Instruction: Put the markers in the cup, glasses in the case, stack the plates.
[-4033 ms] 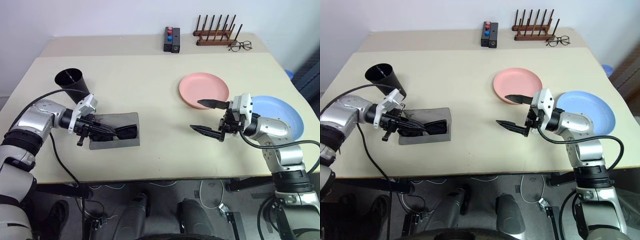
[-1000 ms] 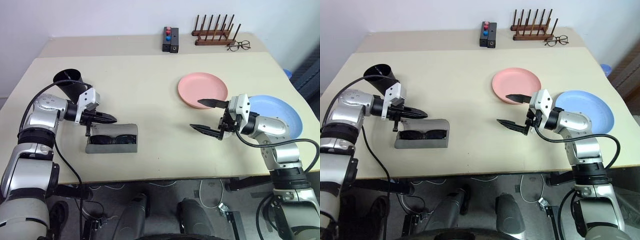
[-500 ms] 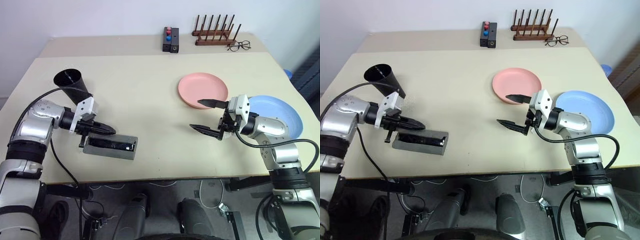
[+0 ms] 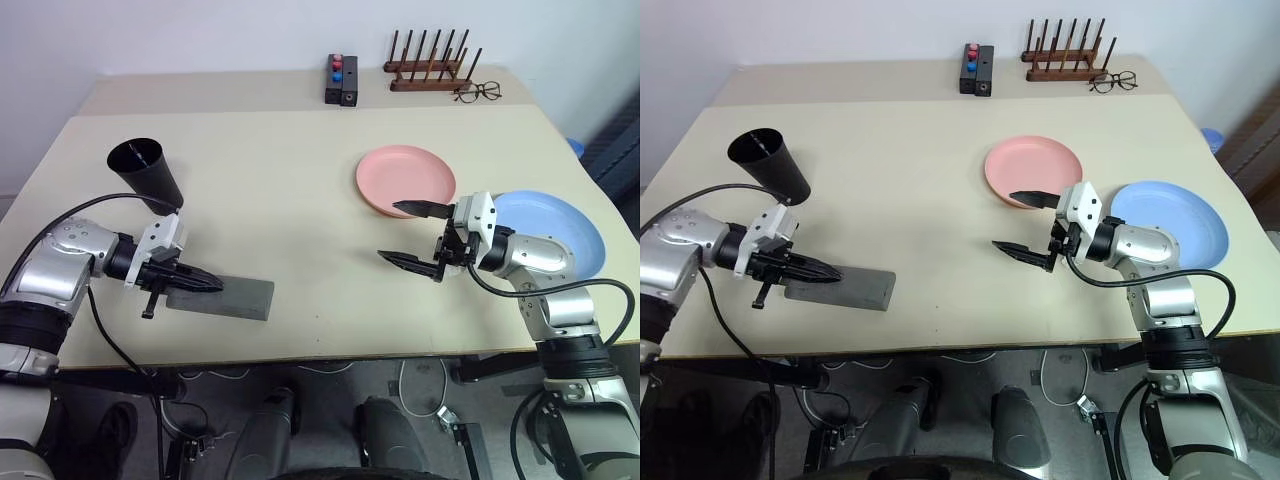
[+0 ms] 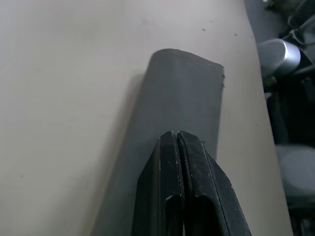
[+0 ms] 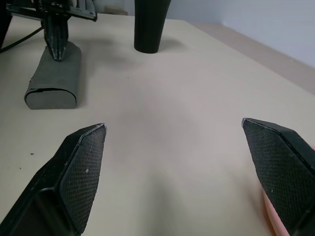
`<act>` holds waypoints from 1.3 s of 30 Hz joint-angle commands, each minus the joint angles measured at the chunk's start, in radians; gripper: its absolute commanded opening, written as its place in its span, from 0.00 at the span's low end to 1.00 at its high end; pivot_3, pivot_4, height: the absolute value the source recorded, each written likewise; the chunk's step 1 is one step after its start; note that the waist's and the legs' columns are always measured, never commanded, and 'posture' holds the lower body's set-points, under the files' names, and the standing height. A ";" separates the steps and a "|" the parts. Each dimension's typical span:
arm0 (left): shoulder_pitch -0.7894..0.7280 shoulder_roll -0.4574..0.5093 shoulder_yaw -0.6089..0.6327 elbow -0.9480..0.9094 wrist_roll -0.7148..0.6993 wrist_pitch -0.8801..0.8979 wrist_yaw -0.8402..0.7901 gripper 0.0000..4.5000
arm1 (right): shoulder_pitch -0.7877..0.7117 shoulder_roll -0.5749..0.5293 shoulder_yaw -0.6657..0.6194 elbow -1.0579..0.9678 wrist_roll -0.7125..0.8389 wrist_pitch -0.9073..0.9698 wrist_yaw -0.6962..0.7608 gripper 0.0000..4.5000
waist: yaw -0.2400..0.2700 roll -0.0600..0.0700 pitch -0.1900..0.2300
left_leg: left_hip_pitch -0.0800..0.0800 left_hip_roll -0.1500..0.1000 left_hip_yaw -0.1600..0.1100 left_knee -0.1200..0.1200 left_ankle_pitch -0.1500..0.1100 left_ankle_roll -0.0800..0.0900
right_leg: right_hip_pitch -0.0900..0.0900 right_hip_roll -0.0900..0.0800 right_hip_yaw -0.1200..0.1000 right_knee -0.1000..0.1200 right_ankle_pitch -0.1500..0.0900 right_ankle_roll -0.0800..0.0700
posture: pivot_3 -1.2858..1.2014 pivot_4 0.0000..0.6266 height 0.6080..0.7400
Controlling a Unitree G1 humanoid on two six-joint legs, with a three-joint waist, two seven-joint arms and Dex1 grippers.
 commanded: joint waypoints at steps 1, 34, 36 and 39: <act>0.045 -0.014 0.001 0.001 0.038 -0.017 -0.005 0.01 | -0.006 0.004 -0.013 -0.010 0.006 -0.018 -0.002 1.00 | 0.000 0.001 -0.001 | 0.000 0.000 0.000 0.000 0.000 0.000 | 0.000 0.000 0.000 0.000 0.000 0.000 | 0.52 0.24 1.00; -0.226 -0.225 0.273 -0.044 -0.220 0.373 0.094 1.00 | -0.055 -0.057 -0.120 -0.004 -0.001 0.124 -0.179 1.00 | -0.001 0.009 -0.006 | 0.000 0.000 0.000 0.001 0.000 0.000 | 0.004 0.002 -0.001 0.000 0.000 0.000 | 0.52 0.24 1.00; -0.225 -0.256 0.279 -0.040 -0.197 0.300 0.123 1.00 | -0.052 -0.085 -0.124 0.008 -0.026 0.156 -0.214 1.00 | 0.004 0.009 -0.006 | 0.000 0.000 0.001 0.001 0.000 0.000 | 0.005 0.002 0.000 0.000 0.000 0.000 | 0.52 0.24 1.00; -0.217 -0.304 0.288 -0.055 -0.196 0.244 0.158 1.00 | -0.034 -0.166 -0.126 0.014 -0.089 0.218 -0.261 1.00 | 0.010 0.009 -0.006 | -0.001 -0.001 0.001 0.002 0.000 0.000 | 0.004 0.001 0.000 0.000 0.000 0.000 | 0.52 0.24 1.00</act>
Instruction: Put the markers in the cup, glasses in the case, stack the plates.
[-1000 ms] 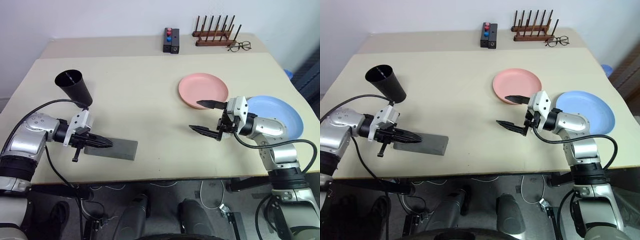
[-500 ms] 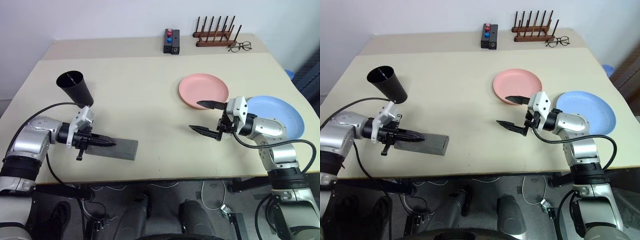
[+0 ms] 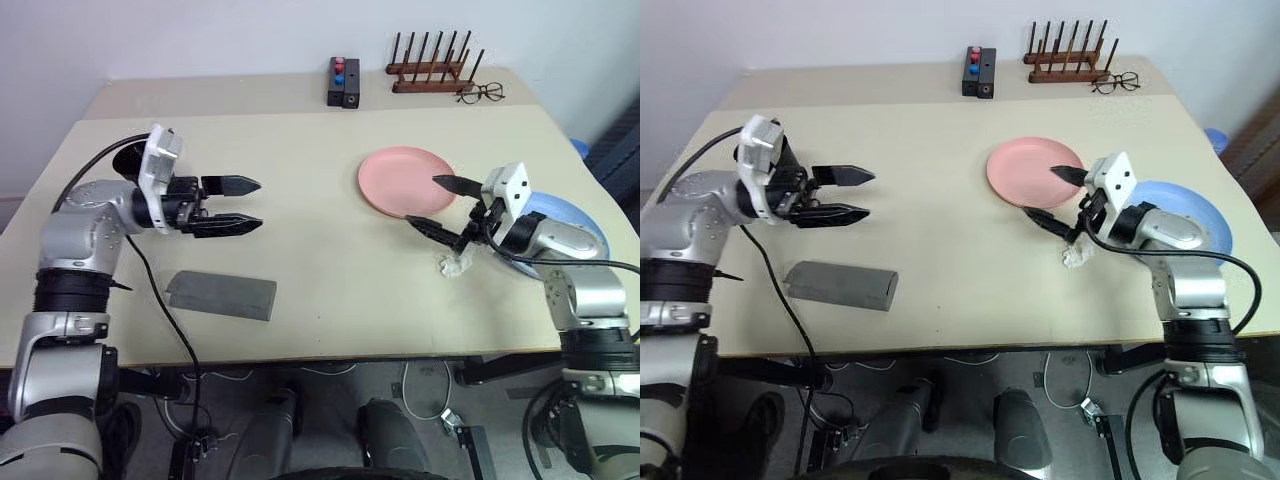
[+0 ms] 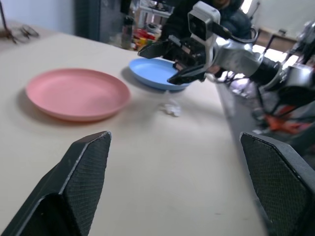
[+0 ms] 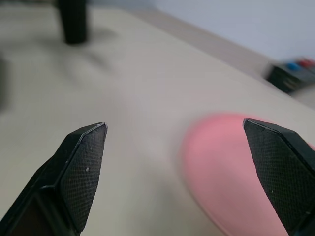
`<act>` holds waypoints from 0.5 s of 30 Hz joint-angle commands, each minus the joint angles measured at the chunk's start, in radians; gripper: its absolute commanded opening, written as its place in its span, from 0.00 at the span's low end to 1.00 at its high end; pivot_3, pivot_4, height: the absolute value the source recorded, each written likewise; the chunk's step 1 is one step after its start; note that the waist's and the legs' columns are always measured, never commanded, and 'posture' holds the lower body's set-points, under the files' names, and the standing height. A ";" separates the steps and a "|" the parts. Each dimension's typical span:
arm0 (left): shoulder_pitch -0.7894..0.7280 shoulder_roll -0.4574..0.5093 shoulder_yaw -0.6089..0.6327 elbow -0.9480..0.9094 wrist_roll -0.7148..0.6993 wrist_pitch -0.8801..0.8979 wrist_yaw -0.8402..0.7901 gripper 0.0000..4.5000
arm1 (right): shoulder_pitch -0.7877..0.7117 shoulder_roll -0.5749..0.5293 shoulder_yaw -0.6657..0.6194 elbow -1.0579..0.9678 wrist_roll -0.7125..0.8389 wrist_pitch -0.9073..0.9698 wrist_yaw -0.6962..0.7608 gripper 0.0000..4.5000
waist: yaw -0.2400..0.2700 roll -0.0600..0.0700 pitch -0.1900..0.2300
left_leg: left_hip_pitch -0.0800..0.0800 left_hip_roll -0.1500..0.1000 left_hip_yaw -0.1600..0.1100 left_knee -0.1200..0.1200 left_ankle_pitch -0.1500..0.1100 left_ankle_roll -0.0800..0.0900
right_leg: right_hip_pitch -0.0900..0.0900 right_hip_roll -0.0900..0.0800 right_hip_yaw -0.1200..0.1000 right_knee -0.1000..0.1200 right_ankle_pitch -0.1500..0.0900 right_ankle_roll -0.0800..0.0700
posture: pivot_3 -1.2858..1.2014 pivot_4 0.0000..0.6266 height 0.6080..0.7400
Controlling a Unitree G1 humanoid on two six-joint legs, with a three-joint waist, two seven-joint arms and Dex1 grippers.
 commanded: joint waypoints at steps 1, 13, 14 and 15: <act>0.009 -0.023 0.039 -0.055 -0.010 -0.049 0.017 1.00 | 0.006 -0.096 -0.037 -0.002 -0.064 0.071 -0.052 1.00 | 0.003 0.000 0.000 | 0.000 0.000 0.000 0.000 0.000 0.000 | 0.000 0.000 0.000 0.000 0.000 0.000 | 0.52 0.24 1.00; 0.081 -0.054 0.026 -0.132 -0.010 -0.061 0.006 1.00 | 0.133 -0.330 -0.056 -0.019 -0.073 0.372 0.016 1.00 | -0.002 0.000 0.000 | 0.000 0.000 0.001 0.000 0.000 0.000 | 0.000 -0.002 0.000 -0.001 0.000 0.000 | 0.52 0.24 1.00; 0.081 -0.056 0.026 -0.132 -0.010 -0.061 0.007 1.00 | 0.140 -0.341 -0.045 0.001 -0.094 0.366 0.013 1.00 | -0.003 0.000 0.000 | 0.000 0.000 0.001 0.000 0.000 0.000 | 0.000 -0.002 0.000 -0.001 0.000 0.000 | 0.52 0.24 1.00; 0.081 -0.058 0.026 -0.131 -0.009 -0.061 0.008 1.00 | 0.154 -0.352 -0.027 0.020 -0.126 0.343 0.007 1.00 | -0.003 0.000 0.000 | 0.000 0.000 0.001 0.000 0.000 0.000 | 0.000 -0.002 0.000 -0.001 0.000 0.000 | 0.52 0.24 1.00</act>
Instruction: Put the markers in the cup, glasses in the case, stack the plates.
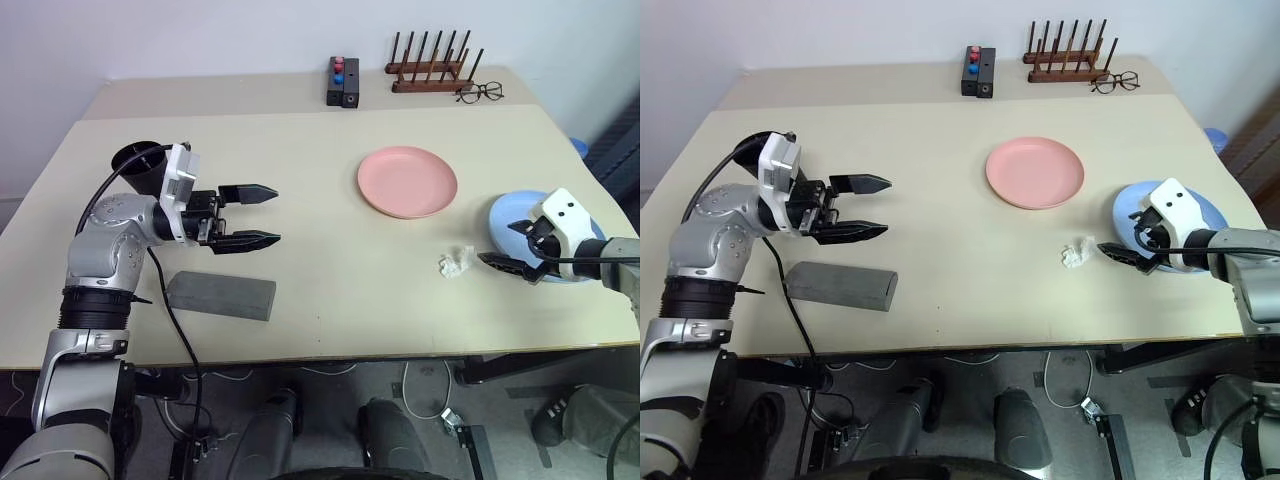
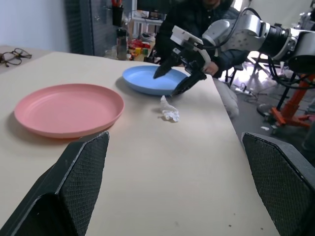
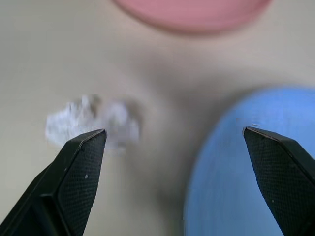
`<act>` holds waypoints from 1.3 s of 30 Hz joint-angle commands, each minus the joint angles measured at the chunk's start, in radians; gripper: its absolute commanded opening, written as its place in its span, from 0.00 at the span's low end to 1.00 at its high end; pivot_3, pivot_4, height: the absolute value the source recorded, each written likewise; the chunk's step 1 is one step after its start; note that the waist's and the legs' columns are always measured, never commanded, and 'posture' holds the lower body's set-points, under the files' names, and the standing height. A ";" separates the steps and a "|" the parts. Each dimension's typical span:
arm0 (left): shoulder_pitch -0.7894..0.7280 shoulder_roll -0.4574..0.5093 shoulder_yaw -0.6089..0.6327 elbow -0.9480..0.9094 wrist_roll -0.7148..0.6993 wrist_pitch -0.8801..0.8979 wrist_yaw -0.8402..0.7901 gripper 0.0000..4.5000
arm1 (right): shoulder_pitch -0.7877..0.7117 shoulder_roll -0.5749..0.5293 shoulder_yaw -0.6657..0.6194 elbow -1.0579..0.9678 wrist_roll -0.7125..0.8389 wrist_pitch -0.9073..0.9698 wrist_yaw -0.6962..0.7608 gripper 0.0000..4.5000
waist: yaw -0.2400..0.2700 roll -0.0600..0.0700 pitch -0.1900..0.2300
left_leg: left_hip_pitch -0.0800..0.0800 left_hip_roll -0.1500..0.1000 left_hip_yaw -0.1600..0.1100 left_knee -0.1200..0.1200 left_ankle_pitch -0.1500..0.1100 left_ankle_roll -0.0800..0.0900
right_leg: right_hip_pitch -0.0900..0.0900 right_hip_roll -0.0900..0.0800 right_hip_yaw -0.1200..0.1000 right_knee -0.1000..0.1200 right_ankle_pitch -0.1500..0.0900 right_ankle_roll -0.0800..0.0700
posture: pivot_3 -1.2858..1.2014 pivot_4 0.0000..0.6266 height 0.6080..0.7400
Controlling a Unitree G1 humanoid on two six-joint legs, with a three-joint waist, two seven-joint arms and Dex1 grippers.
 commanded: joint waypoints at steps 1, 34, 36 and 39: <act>-0.004 0.000 0.017 -0.031 -0.009 -0.011 0.002 1.00 | 0.022 -0.044 0.006 0.034 -0.056 -0.019 -0.007 1.00 | 0.000 0.000 0.000 | 0.000 0.000 0.000 0.000 0.000 0.000 | 0.000 0.000 0.000 0.000 0.000 0.000 | 0.52 0.24 1.00; 0.099 0.030 0.123 -0.094 0.040 -0.085 0.282 1.00 | -0.521 0.435 0.336 0.273 -0.312 -0.409 -0.145 0.01 | 0.005 0.000 0.000 | 0.000 -0.001 0.000 0.000 0.000 0.000 | -0.001 0.003 0.000 0.000 0.000 0.001 | 0.52 0.24 1.00; 0.118 0.037 0.127 -0.122 0.033 -0.075 0.288 1.00 | -0.531 0.434 0.331 0.303 -0.310 -0.420 -0.138 0.01 | 0.003 0.000 0.000 | 0.000 -0.001 0.000 0.000 0.000 0.000 | -0.001 0.003 0.000 0.000 0.000 0.001 | 0.52 0.24 1.00; 0.138 0.043 0.134 -0.152 0.019 -0.058 0.293 1.00 | -0.546 0.430 0.333 0.342 -0.333 -0.447 -0.149 0.01 | -0.001 0.000 0.000 | 0.000 0.000 0.000 -0.001 0.000 -0.001 | -0.001 0.003 0.000 0.000 0.000 0.000 | 0.52 0.24 1.00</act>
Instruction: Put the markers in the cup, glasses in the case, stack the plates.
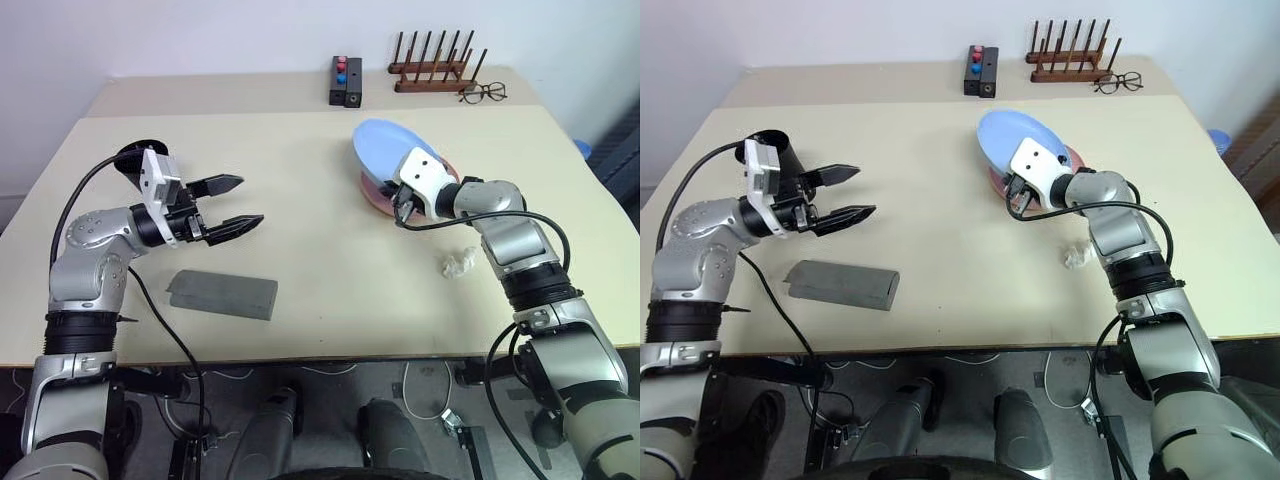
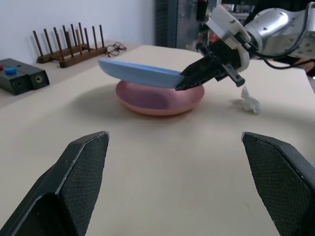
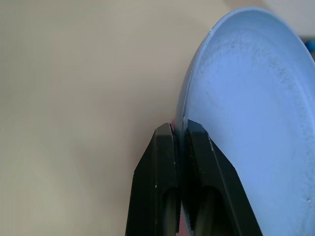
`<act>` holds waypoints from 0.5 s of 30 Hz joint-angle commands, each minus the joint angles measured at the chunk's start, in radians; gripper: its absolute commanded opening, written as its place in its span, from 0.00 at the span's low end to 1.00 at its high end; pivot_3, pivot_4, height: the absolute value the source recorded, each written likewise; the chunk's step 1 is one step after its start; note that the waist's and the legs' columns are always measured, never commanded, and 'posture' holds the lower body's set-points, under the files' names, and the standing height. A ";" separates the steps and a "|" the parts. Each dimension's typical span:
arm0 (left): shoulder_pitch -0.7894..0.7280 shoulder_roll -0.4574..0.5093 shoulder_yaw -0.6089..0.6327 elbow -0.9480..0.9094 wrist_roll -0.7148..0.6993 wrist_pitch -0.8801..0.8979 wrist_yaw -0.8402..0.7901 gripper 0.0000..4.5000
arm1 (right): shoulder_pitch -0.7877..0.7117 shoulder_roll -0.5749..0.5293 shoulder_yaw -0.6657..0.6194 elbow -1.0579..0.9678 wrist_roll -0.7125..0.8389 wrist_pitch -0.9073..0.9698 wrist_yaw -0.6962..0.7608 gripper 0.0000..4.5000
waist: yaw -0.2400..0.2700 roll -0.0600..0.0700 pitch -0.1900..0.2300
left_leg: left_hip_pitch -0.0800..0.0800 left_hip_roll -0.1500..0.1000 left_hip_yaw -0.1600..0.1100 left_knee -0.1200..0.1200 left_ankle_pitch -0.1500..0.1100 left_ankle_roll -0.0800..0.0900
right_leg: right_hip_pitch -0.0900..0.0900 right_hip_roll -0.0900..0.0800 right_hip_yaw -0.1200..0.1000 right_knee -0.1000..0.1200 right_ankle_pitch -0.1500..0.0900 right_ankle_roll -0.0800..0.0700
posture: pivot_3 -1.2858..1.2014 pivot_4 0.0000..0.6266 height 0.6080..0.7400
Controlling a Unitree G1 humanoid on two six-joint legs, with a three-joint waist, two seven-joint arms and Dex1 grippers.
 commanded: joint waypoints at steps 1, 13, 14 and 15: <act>0.009 0.018 0.038 -0.059 -0.029 0.012 0.010 1.00 | -0.043 -0.013 -0.019 0.017 -0.016 -0.041 0.001 0.01 | -0.004 0.000 0.000 | 0.000 0.000 0.000 0.000 0.000 0.000 | 0.000 0.000 0.000 0.000 0.000 0.000 | 0.52 0.24 1.00; -0.004 0.010 0.017 -0.052 -0.039 0.020 -0.012 1.00 | -0.024 -0.058 -0.120 -0.081 0.091 0.113 0.123 0.99 | -0.005 0.000 0.000 | 0.000 0.001 0.000 0.000 0.000 0.000 | -0.001 0.001 0.000 0.000 0.000 0.000 | 0.52 0.24 1.00; -0.003 0.010 0.017 -0.052 -0.040 0.022 -0.014 1.00 | -0.019 -0.065 -0.133 -0.095 0.101 0.132 0.124 0.99 | -0.004 0.000 0.000 | 0.000 0.000 0.000 0.000 0.000 0.000 | -0.001 0.000 0.000 0.000 0.000 0.000 | 0.52 0.24 1.00; -0.001 0.011 0.019 -0.055 -0.047 0.027 -0.021 1.00 | -0.014 -0.076 -0.160 -0.121 0.132 0.194 0.134 0.99 | -0.003 0.000 0.000 | 0.000 0.000 0.000 0.000 0.000 0.000 | 0.000 0.000 0.000 0.000 0.000 0.000 | 0.52 0.24 1.00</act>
